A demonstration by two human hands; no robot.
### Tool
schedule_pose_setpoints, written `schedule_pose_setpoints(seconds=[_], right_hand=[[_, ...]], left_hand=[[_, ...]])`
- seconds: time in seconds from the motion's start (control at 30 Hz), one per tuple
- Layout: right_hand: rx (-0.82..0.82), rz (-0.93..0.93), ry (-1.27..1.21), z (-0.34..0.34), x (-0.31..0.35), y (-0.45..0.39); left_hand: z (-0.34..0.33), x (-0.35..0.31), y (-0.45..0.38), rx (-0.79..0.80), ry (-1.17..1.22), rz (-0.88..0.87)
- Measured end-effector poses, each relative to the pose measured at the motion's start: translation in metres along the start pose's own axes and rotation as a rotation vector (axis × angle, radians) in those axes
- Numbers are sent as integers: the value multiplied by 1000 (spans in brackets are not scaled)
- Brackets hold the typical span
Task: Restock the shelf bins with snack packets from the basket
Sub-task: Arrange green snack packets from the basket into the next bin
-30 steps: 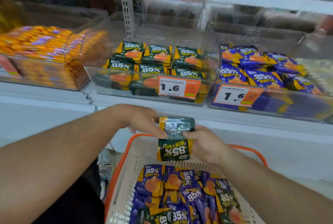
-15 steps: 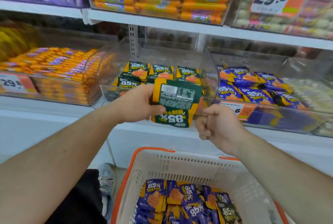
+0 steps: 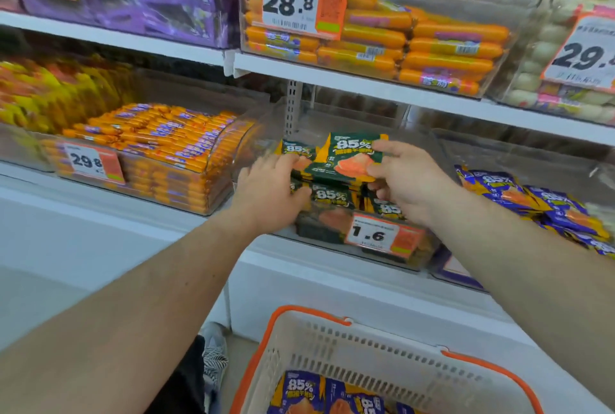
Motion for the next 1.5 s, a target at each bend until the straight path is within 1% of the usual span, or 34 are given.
schedule_pose_setpoints(seconds=[0.07,0.2,0.27,0.37,0.43,0.47,0.53,0.57,0.6,0.63,0.77,0.83,0.93,1.03,1.07,1.1,1.13,1.2,1.27,1.3,1.37,1.43,1.47,1.5], right_hand=[[-5,-18,77,-17,-1,-28],[1,-28,215,-59,-5,-75],[22,-30,268,-79,-12,-97],[51,23,389,-104,-13,-126],[62,87,578,-117,-10,-144],[82,117,744,-125,-11,-149],[126,170,1121,-140,-17,-159],[140,190,1245,-145,-22,-164],[149,197,1309,-150,-29,-171],[146,198,1334,-152,-34,-178],[96,164,1379,-154,-40,-185],[79,141,1357,-151,-38,-181],[58,142,1261,-143,-28,-171],[50,179,1095,-127,-8,-144],[44,201,1031,-120,0,-130],[20,228,960,-112,9,-116],[-18,258,886,-102,17,-99],[-109,365,780,-83,33,-61],[-147,488,744,-74,38,-30],[-171,571,731,-70,40,-14],[-295,835,657,-58,46,27],[-422,1075,574,-44,36,70],[-445,1132,556,-40,18,87],[-435,1139,549,-37,-5,100]], left_hand=[[-2,11,-5,-57,-19,40],[3,12,-8,-236,-79,27],[2,7,-7,-292,-110,9],[4,8,-7,-349,-154,7],[2,10,-9,-301,-162,15],[0,11,-10,-256,-158,30],[-3,13,-11,-226,-165,46],[-4,13,-10,-227,-165,47],[-3,12,-9,-230,-165,47],[-3,11,-9,-245,-173,37],[-7,11,-9,-187,-169,26],[-5,9,-9,-204,-158,17],[3,8,-10,-259,-74,10],[25,-6,-2,-385,-3,-83],[33,-12,2,-393,23,-93],[36,-17,3,-344,54,-83],[32,-22,3,-244,79,-62],[13,-33,4,19,71,-61],[-22,-50,16,306,44,-147],[-40,-57,28,439,40,-185],[-76,-62,50,643,49,-233],[-109,-62,74,812,-46,-256],[-127,-60,92,936,-124,-269],[-146,-56,113,1073,-211,-280]])
Point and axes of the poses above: each hand's wrist, its own y-axis away from the middle knuckle, its own z-axis out of the back of the hand, x = y × z, the point moved 10 cm from there along -y, towards the middle knuckle, and after that the axes turned 2 degrees about -x, right-handed, at the moved point
